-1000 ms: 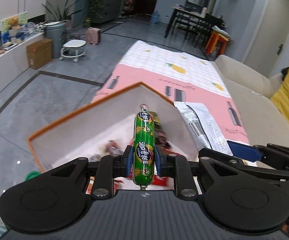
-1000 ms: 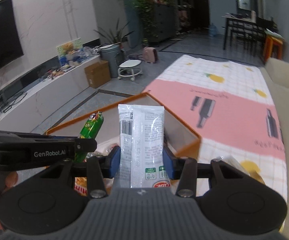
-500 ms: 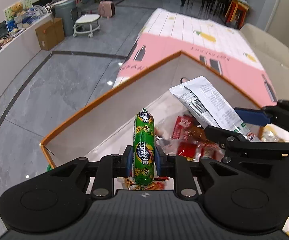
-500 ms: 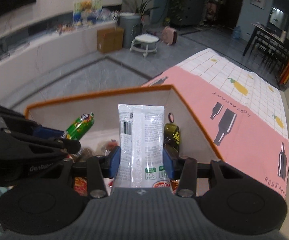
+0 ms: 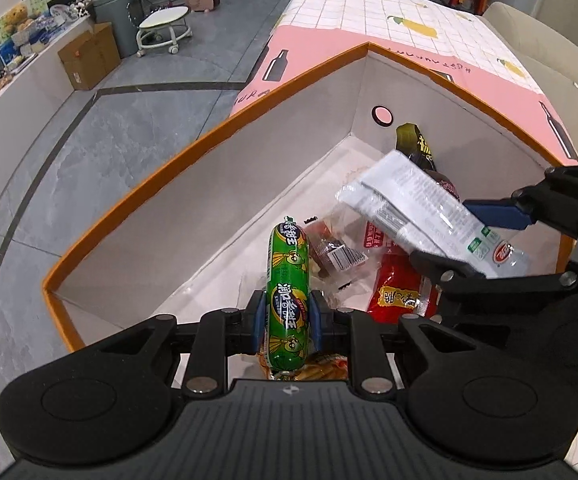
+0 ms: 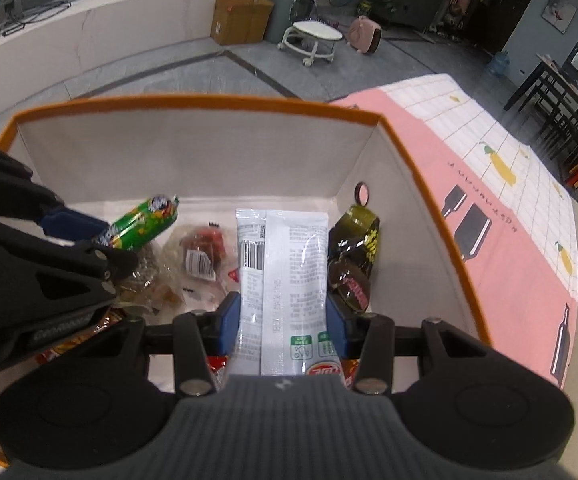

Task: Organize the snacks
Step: 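Open both tools to drop the sausage stick and white pack inside, then move both open tools back toward the quail-egg and peanut packs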

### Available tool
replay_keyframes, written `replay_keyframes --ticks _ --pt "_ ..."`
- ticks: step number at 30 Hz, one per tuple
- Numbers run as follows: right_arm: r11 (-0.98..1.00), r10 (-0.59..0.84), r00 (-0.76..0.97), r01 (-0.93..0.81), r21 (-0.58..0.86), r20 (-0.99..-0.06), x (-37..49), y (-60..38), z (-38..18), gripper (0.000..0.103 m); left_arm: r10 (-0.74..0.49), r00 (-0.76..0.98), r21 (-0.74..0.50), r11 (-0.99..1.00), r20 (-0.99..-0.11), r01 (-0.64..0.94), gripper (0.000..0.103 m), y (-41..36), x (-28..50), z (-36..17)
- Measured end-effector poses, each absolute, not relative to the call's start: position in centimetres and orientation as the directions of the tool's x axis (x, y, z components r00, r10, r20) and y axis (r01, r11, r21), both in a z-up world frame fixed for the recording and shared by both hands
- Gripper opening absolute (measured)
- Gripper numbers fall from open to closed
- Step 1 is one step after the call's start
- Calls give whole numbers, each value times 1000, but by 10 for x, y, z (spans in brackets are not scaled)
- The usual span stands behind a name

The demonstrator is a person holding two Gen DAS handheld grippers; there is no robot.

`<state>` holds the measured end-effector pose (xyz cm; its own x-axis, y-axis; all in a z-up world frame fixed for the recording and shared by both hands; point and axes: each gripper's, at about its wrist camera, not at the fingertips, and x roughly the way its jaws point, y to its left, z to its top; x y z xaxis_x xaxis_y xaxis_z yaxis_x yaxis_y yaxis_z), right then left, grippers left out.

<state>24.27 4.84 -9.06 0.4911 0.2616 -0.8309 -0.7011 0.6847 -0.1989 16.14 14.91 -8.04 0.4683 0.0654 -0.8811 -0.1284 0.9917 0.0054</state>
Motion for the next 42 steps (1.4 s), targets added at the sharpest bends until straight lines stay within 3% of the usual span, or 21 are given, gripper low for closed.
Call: replay_keyframes --ticks 9,13,17,22,25,30,36,42 --pt "694 249 479 -694 -190 -842 242 40 -97 45 68 464 2 990 -883 -141 26 150 165 -80" --pt "698 255 487 -691 -189 -835 238 35 -92 49 76 470 8 989 -880 -146 38 149 164 -78" --pt "701 274 514 -685 -197 -813 235 30 -82 57 84 506 4 988 -859 -156 61 148 157 -68" --pt "708 327 564 -678 -199 -758 221 15 -58 72 88 587 -22 984 -805 -177 74 148 145 -46" --pt "733 348 613 -650 -201 -710 212 1 -41 73 87 648 -48 981 -756 -187 79 144 135 -34" --pt "796 392 684 -587 -145 -615 194 -33 -15 80 113 739 -34 983 -664 -181 80 127 117 -16" --pt "858 406 735 -511 -50 -544 164 -77 -1 81 89 824 -9 993 -559 -114 80 92 96 1" --pt "905 346 783 -424 -37 -517 131 -118 -6 81 17 845 8 1000 -534 -15 78 52 85 4"
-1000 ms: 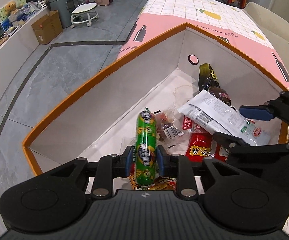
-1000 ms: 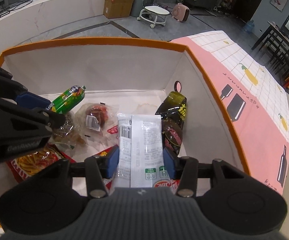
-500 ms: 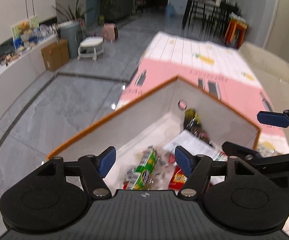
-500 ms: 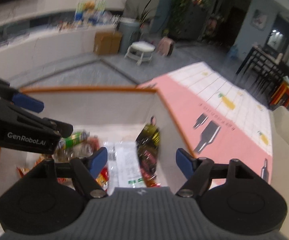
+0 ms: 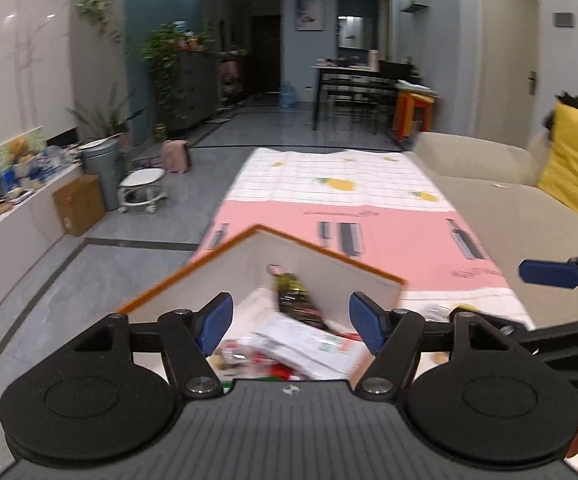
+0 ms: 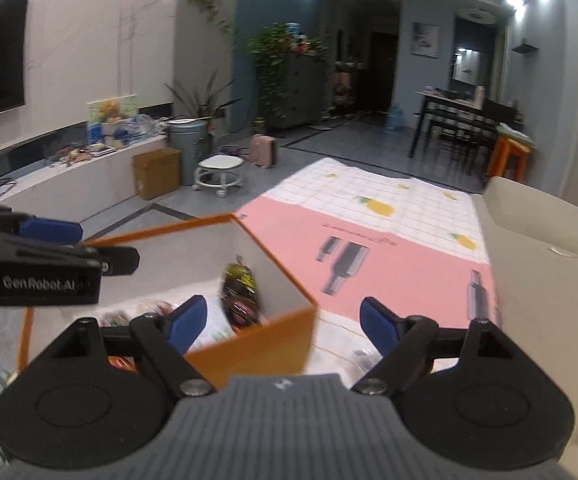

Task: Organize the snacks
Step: 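Move both open tools back toward the quail-egg and peanut packs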

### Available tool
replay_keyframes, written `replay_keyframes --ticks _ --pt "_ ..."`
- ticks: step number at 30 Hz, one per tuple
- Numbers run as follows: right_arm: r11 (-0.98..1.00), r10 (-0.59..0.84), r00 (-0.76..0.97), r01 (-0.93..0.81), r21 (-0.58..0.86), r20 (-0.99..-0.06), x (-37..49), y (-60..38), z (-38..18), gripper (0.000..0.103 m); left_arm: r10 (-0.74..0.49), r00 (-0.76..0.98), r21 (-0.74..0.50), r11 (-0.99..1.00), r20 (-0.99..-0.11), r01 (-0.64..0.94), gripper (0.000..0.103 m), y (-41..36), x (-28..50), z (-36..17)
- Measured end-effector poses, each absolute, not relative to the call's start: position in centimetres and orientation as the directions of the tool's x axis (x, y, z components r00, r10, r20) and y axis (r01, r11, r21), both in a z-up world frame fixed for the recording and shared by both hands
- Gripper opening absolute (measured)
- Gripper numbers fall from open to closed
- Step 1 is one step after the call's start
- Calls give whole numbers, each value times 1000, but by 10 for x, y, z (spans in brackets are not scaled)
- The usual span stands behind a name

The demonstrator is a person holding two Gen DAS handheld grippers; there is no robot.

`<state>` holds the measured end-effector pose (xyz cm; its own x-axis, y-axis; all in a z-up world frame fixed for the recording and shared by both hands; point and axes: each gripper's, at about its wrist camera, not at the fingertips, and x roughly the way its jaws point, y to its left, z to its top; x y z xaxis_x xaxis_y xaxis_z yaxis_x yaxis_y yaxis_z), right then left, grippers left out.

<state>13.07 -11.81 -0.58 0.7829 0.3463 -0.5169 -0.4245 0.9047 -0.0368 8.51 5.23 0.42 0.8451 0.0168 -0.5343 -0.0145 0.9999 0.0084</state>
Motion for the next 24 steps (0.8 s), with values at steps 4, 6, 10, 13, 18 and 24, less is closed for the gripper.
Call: replay_keyframes --ticks 4,6,10,13,18,24 --pt "924 309 787 -381 -27 -534 115 -140 -16 82 -36 844 29 998 -536 61 78 24 81 -2" --pt "935 277 790 -353 -37 -546 109 -150 -24 82 -74 832 15 995 -549 99 78 12 81 -8" --pt "951 219 784 -304 -51 -581 105 -168 -40 82 -129 802 -5 988 -583 155 78 -7 83 -20" --pt "962 187 780 -270 -50 -598 105 -181 -48 82 -163 783 -20 982 -600 189 78 -19 83 -29" --pt "973 141 768 -223 -55 -625 111 -203 -65 82 -193 748 -43 975 -635 216 78 -32 91 -38" --pt "981 119 739 -192 -39 -663 126 -219 -85 82 -209 722 -41 969 -659 243 78 -47 104 -50"
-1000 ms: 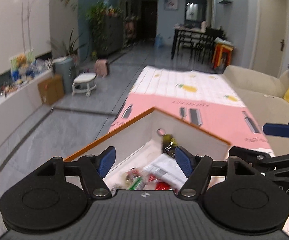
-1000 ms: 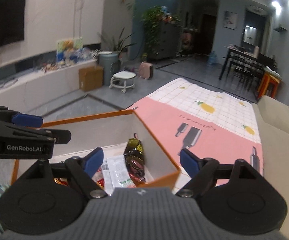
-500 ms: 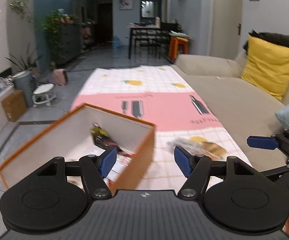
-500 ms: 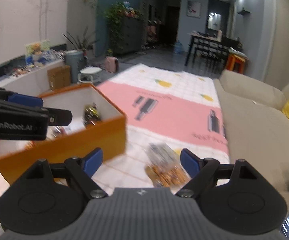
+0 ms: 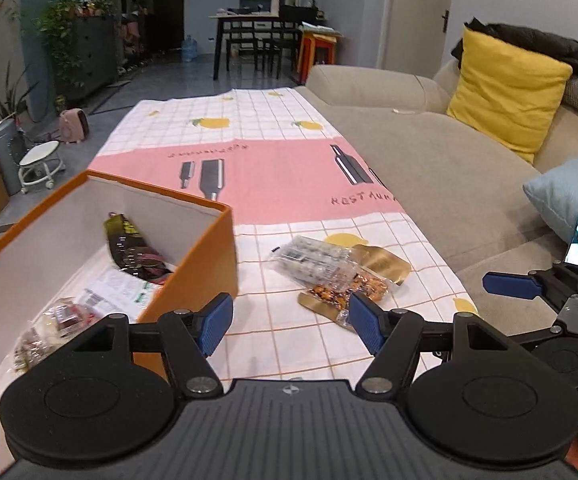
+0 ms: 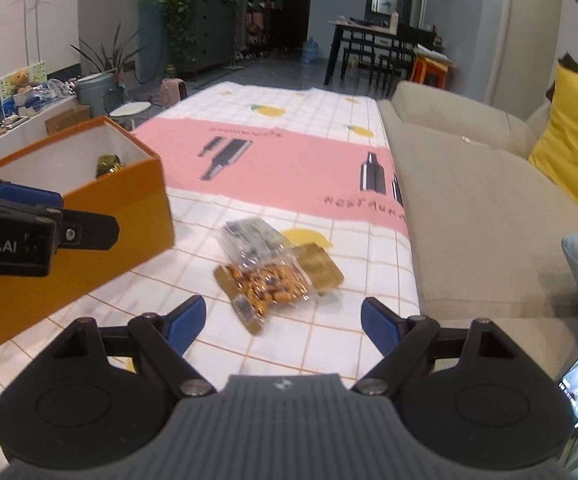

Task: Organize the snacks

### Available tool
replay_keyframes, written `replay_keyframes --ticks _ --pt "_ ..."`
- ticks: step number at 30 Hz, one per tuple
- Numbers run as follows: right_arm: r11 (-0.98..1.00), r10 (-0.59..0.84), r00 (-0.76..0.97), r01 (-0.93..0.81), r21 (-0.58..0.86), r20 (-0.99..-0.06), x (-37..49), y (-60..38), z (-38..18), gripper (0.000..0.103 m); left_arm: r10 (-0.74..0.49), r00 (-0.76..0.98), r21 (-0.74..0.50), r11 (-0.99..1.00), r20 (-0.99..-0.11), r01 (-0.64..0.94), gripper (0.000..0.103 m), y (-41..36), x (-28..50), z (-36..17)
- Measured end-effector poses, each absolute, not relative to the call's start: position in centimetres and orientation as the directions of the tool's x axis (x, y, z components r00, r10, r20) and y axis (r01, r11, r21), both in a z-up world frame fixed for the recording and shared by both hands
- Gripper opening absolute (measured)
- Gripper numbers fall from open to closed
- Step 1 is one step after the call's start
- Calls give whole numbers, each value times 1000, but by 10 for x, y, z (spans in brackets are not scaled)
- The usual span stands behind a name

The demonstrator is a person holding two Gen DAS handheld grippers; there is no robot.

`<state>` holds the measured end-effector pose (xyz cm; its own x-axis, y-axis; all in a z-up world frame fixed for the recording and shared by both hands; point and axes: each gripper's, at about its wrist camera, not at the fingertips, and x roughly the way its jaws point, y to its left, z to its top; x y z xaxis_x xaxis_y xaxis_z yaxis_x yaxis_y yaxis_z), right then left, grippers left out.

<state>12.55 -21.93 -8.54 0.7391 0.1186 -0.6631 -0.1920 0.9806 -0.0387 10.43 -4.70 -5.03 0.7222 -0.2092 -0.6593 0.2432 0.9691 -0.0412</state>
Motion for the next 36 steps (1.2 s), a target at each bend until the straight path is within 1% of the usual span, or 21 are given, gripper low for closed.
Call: replay_keyframes --ticks 5,12,16,17,19,20,21,23,25,27,30,32,33,34,35,36 --pt "983 116 718 -180 -22 -686 147 -231 -104 82 -221 703 -31 962 -676 272 78 -62 120 -63" --pt "982 122 683 -189 -13 -720 176 -239 -133 82 -252 674 -48 951 -694 306 76 -77 149 -71" --pt "983 115 684 -183 -17 -721 190 -240 -140 80 -254 662 -42 947 -706 318 75 -87 166 -80" --pt "983 112 685 -183 -21 -720 194 -241 -141 78 -255 657 -38 944 -710 327 75 -89 170 -82" --pt "983 112 685 -182 -20 -720 201 -243 -143 70 -266 641 -37 937 -720 348 75 -96 176 -88" --pt "983 112 683 -181 -18 -722 204 -244 -145 68 -271 633 -41 935 -726 353 75 -98 179 -91" --pt "984 112 681 -177 -14 -723 208 -245 -147 64 -276 625 -51 934 -731 353 75 -100 183 -93" --pt "985 114 682 -170 -5 -723 213 -247 -150 60 -288 604 -85 936 -743 342 75 -101 190 -99" --pt "985 118 683 -170 1 -720 218 -249 -151 54 -300 580 -121 937 -757 327 75 -102 197 -105" --pt "985 127 684 -175 7 -718 222 -250 -153 51 -299 557 -140 940 -775 311 73 -102 203 -111" --pt "983 138 684 -186 12 -716 226 -250 -155 44 -310 524 -180 941 -793 285 64 -102 211 -120" --pt "982 137 684 -188 9 -716 229 -250 -157 40 -319 508 -204 941 -801 269 54 -101 215 -125" --pt "982 139 683 -188 11 -717 230 -251 -158 36 -321 503 -213 942 -802 261 50 -100 217 -127" --pt "982 144 681 -188 19 -718 231 -252 -159 30 -324 500 -222 942 -803 252 40 -99 218 -129" --pt "982 148 679 -186 27 -719 232 -253 -159 29 -325 496 -229 942 -805 245 35 -98 219 -130" --pt "983 148 680 -183 30 -719 232 -254 -160 25 -327 494 -238 942 -806 236 33 -97 220 -131"
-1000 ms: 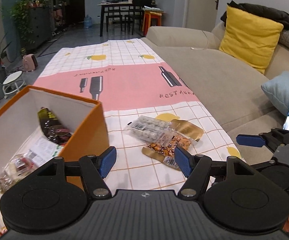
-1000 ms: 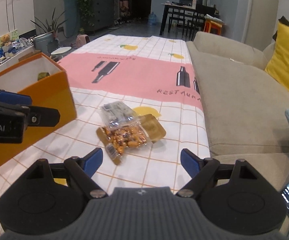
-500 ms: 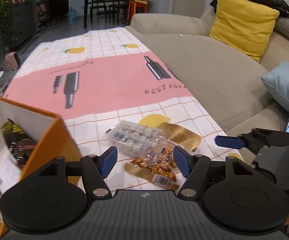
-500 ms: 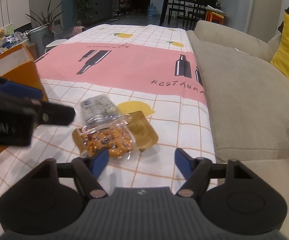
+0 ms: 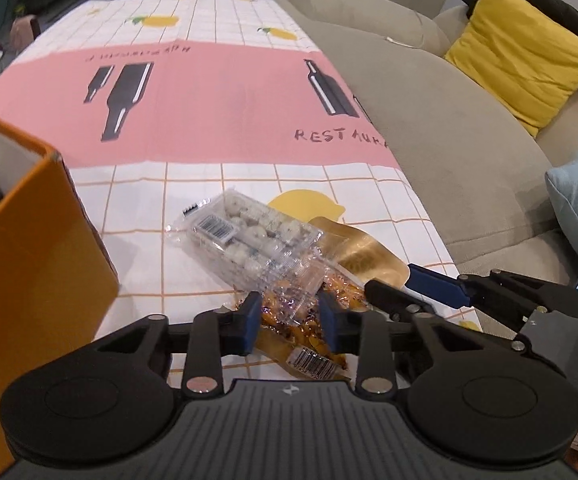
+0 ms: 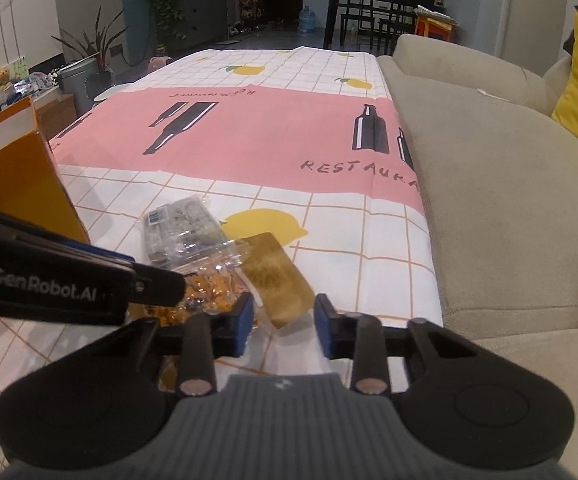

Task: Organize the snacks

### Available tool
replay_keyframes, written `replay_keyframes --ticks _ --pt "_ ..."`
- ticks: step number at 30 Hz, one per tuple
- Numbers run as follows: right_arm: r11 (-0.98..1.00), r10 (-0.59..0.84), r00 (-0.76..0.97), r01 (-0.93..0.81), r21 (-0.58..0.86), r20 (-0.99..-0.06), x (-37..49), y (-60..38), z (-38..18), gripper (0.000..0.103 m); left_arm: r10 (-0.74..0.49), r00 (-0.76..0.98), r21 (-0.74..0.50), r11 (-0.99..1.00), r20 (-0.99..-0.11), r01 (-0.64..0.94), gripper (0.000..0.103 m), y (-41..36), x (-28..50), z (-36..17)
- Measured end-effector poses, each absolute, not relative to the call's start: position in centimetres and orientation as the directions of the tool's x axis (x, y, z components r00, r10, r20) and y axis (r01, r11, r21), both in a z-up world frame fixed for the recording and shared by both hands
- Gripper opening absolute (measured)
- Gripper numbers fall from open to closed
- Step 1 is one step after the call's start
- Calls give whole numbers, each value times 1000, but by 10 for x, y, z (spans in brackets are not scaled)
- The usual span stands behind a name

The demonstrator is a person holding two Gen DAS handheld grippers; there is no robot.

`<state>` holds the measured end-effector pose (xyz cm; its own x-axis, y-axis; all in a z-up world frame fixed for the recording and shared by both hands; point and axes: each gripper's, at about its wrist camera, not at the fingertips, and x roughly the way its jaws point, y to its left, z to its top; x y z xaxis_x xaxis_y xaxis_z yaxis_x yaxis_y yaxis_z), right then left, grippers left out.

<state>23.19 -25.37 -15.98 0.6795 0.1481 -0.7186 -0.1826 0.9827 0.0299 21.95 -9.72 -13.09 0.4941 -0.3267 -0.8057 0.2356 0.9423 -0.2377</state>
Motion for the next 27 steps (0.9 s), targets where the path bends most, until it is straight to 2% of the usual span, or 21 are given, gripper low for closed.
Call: replay_keyframes --ticks 2,4,11,27 --pt "984 144 686 -174 32 -713 232 -256 -159 15 -321 501 -242 946 -804 217 23 -95 219 -131" --pt "986 138 687 -162 35 -713 232 -258 -157 0 -324 499 -249 945 -803 214 19 -93 218 -130" --pt "988 121 680 -152 22 -724 220 -257 -153 0 -313 483 -232 947 -818 221 16 -87 202 -124" --pt "988 111 540 -154 32 -835 139 -235 -136 0 -294 397 -166 931 -870 325 14 -60 102 -120"
